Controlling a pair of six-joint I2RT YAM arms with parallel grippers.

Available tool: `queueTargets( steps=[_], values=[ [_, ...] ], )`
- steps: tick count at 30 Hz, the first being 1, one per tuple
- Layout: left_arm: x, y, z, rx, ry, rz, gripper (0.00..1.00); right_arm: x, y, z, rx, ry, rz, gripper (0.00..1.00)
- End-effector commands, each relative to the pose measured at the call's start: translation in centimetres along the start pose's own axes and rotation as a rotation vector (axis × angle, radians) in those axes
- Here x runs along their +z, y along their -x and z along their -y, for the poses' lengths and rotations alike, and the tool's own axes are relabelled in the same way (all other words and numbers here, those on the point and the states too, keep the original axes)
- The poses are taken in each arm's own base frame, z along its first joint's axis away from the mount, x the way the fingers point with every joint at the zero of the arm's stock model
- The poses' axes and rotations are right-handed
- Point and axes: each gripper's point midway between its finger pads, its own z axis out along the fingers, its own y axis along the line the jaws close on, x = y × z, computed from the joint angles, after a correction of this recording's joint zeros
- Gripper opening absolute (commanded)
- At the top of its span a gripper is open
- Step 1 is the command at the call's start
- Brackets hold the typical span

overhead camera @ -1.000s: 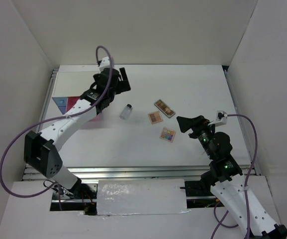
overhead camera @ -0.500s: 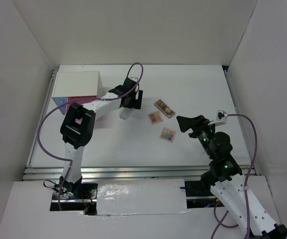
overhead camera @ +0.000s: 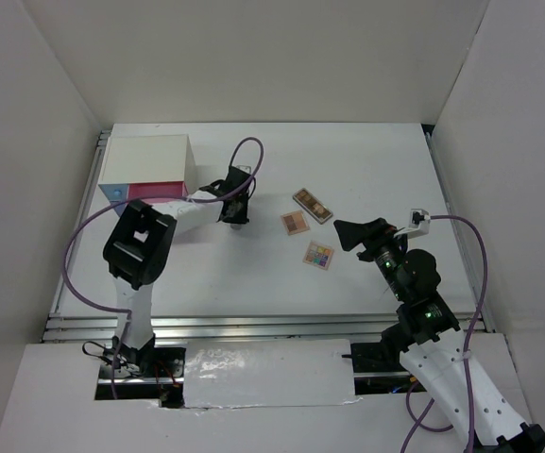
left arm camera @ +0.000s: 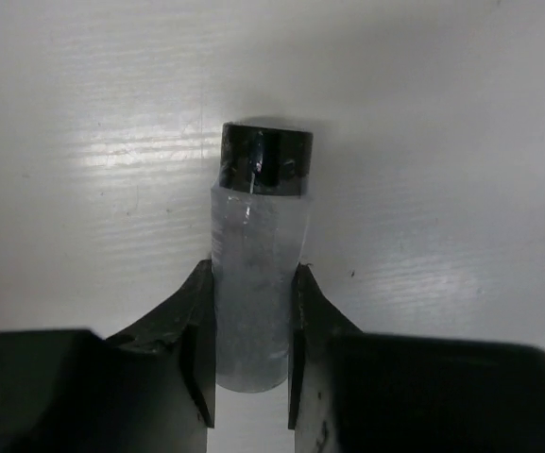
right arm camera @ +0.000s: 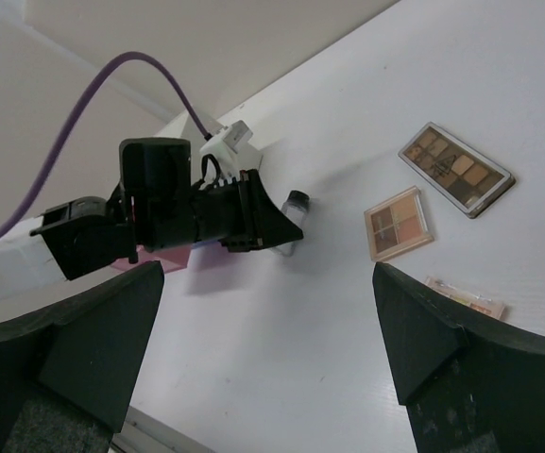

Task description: Organize the makeup

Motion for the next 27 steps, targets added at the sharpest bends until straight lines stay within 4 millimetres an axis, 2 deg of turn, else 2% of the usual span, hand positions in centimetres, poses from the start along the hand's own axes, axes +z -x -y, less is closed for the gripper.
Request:
queueTargets(
  steps=[1, 2, 5, 6, 8, 9, 10, 12, 13, 15, 17, 19, 24, 27],
  values=[
    [-2.8, 0.3, 1.0, -0.021, -0.058, 0.020, 0.15, 0.2, 0.2, -0.5, -0.012, 0.028, 0.014, 1.00],
    [-5.2, 1.7, 2.5, -0.017, -0.119, 0.076, 0.08, 0.2, 0.2, -0.5, -0.012, 0.027, 0.013, 1.00],
    [-10.1, 4.7, 4.2, -0.028, -0.190, 0.190, 0.03, 0.3, 0.1, -0.5, -0.011, 0.029, 0.011, 1.00],
    [-13.4, 6.9, 4.0, -0.074, -0.205, 0.269, 0.01, 0.3, 0.1, -0.4, -0.011, 0.027, 0.011, 1.00],
    [-16.6, 9.2, 2.1, -0.157, -0.142, 0.360, 0.01, 0.3, 0.2, -0.5, -0.011, 0.028, 0.010, 1.00],
    [-19.5, 10.7, -0.6, -0.264, -0.047, 0.447, 0.01, 0.2, 0.1, -0.5, -0.011, 0.027, 0.009, 1.00],
    [-20.9, 11.2, -2.2, -0.330, 0.005, 0.487, 0.01, 0.2, 0.2, -0.5, -0.011, 0.027, 0.013, 1.00],
    [-24.0, 11.7, -6.7, -0.543, 0.089, 0.580, 0.09, 0.1, 0.3, -0.6, -0.011, 0.032, 0.017, 1.00],
    [-24.7, 11.9, -9.5, -0.632, 0.136, 0.615, 0.12, 0.1, 0.3, -0.6, -0.010, 0.034, 0.017, 1.00],
    [-26.1, 11.6, -11.6, -0.776, 0.093, 0.675, 0.10, 0.1, 0.2, -0.6, -0.010, 0.037, 0.014, 1.00],
    [-26.4, 10.7, -14.7, -0.933, 0.117, 0.705, 0.10, 0.1, 0.3, -0.6, -0.011, 0.032, 0.014, 1.00],
    [-26.2, 10.2, -16.7, -1.028, 0.152, 0.714, 0.12, 0.2, 0.2, -0.5, -0.012, 0.031, 0.011, 1.00],
    [-24.5, 9.7, -17.9, -1.123, 0.195, 0.668, 0.15, 0.2, 0.2, -0.5, -0.012, 0.029, 0.013, 1.00],
    [-22.8, 9.5, -18.1, -1.115, 0.222, 0.627, 0.25, 0.2, 0.2, -0.5, -0.014, 0.029, 0.011, 1.00]
  ],
)
